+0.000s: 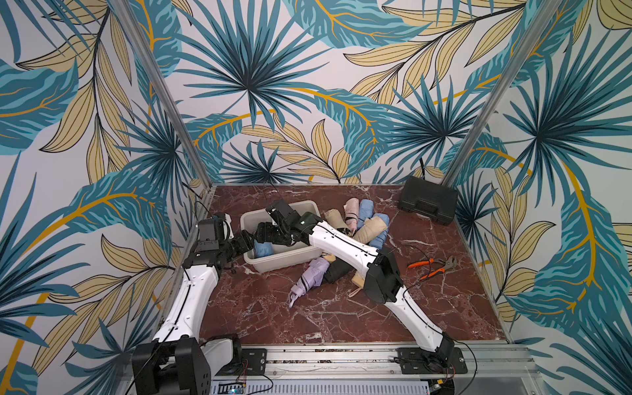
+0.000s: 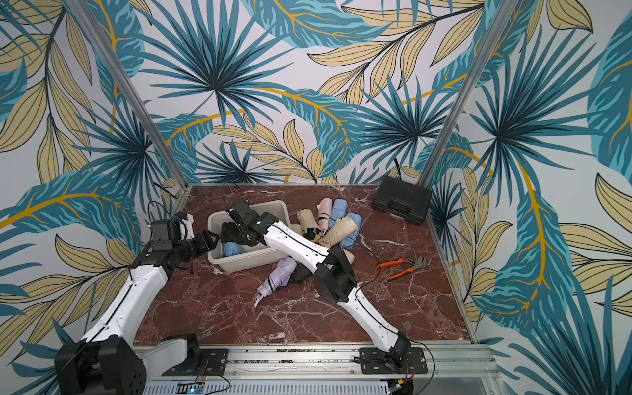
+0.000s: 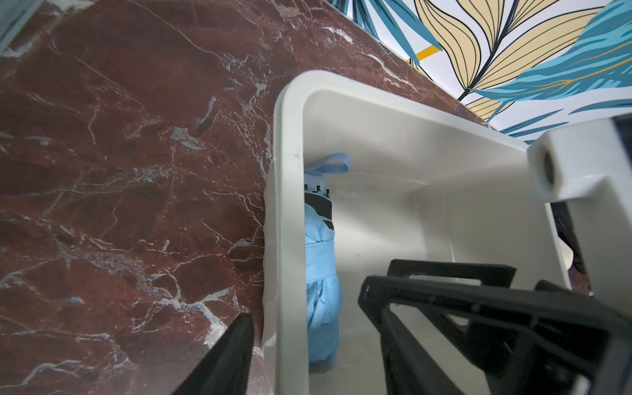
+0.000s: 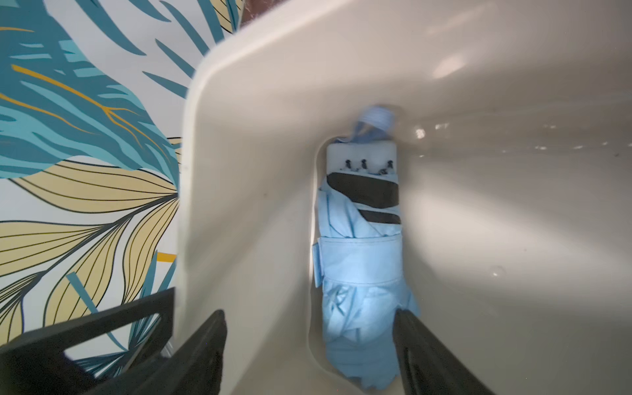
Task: Put the umbrella into the storage box
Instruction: Place the umbrella in the storage box, then pick up the umbrella from the center of the board.
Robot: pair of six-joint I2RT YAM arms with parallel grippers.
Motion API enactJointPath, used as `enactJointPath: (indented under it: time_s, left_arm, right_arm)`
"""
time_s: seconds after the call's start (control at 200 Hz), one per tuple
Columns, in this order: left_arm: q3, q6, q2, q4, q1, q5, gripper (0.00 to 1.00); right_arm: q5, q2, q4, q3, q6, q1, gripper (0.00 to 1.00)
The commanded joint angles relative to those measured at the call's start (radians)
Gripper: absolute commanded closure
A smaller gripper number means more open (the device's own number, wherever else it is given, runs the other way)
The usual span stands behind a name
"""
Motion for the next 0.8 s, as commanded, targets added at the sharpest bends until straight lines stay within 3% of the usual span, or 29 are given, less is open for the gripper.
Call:
enactJointPath:
  time_s: [0.0, 0.185, 0.511, 0.646, 0.796]
  left_arm:
    - [0.064, 0.027, -0.077, -0.027, 0.007, -0.025, 0.34]
    - [0.095, 0.092, -0.198, -0.059, -0.069, -0.038, 0.25]
    - [0.065, 0.173, -0.357, -0.131, -0.336, -0.138, 0.16]
    - [0.046, 0.178, -0.369, -0.152, -0.485, -0.239, 0.16]
    - [0.011, 0.182, -0.363, -0.153, -0.69, -0.431, 0.15]
  right_arm:
    - [0.068, -0.128, 0.018, 0.007, -0.1, 0.005, 0.21]
    - [0.142, -0.306, 0.068, -0.134, -0.265, 0.003, 0.21]
    - [0.306, -0.765, 0.17, -0.672, -0.553, -0.016, 0.18]
    - [0.372, -0.912, 0.178, -0.841, -0.589, -0.03, 0.16]
    - [0.421, -1.028, 0.18, -0.974, -0.588, -0.046, 0.15]
